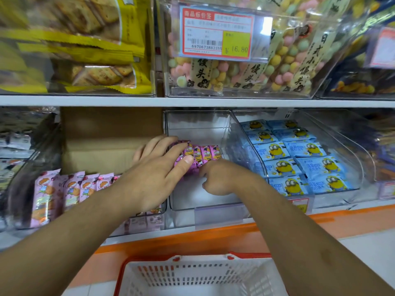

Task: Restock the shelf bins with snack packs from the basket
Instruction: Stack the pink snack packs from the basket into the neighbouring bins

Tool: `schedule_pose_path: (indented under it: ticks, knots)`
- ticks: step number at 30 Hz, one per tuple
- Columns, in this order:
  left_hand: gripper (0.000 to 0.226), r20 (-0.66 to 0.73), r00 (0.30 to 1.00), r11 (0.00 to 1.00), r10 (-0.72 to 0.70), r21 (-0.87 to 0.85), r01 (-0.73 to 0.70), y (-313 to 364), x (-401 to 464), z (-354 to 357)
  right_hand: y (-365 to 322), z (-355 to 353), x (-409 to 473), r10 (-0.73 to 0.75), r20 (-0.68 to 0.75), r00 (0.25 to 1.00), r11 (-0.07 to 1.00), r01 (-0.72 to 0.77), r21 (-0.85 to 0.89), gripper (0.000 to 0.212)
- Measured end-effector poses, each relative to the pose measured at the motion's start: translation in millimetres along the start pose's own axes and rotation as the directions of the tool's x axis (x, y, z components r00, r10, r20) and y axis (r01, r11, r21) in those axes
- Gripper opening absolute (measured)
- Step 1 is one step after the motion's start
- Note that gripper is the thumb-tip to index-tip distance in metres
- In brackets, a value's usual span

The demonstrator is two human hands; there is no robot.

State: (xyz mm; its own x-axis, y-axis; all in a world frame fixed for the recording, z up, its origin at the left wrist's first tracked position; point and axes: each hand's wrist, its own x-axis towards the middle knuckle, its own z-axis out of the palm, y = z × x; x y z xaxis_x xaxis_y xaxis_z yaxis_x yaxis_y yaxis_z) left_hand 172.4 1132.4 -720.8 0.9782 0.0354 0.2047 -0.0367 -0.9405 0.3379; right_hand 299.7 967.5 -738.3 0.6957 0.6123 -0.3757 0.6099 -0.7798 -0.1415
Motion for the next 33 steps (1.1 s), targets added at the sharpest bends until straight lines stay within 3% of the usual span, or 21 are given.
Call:
schedule_pose_path:
  ticks: [5,9,18,21,25,29,33]
  knots:
    - [0.075,0.0,1.0,1.0,-0.004,-0.009,0.004,-0.5,-0.4,-0.2,-2.3,3.2,-3.6,0.011,0.031,0.999,1.0,-0.011,0.022,0.043]
    - [0.076,-0.004,1.0,1.0,-0.003,-0.018,0.003,0.1,0.0,-0.2,4.1,-6.6,-9.3,0.077,-0.067,0.995,0.997,-0.076,0.016,0.003]
    - [0.075,0.004,1.0,1.0,0.0,-0.016,0.0,-0.8,0.7,-0.2,5.5,-6.3,-14.4,0.081,-0.039,0.996,0.996,-0.083,-0.045,0.013]
    - [0.074,0.0,1.0,1.0,0.001,-0.023,-0.001,-1.2,0.6,0.3,-3.4,-12.8,-15.3,0.028,0.008,1.0,0.999,-0.028,-0.04,0.01]
    - [0.072,-0.012,1.0,0.999,0.0,-0.042,-0.001,-0.4,-0.9,0.1,-25.5,-3.7,-10.5,-0.121,0.17,0.978,0.991,0.128,-0.035,0.04]
    - [0.071,-0.014,1.0,0.999,-0.001,-0.046,0.001,0.2,-0.6,1.0,-33.9,11.6,2.1,-0.152,0.123,0.981,0.985,0.16,-0.059,0.027]
    - [0.073,-0.023,1.0,0.999,0.002,-0.044,-0.003,-1.3,0.0,1.3,-33.6,21.2,12.1,-0.168,0.069,0.983,0.985,0.17,-0.034,0.032]
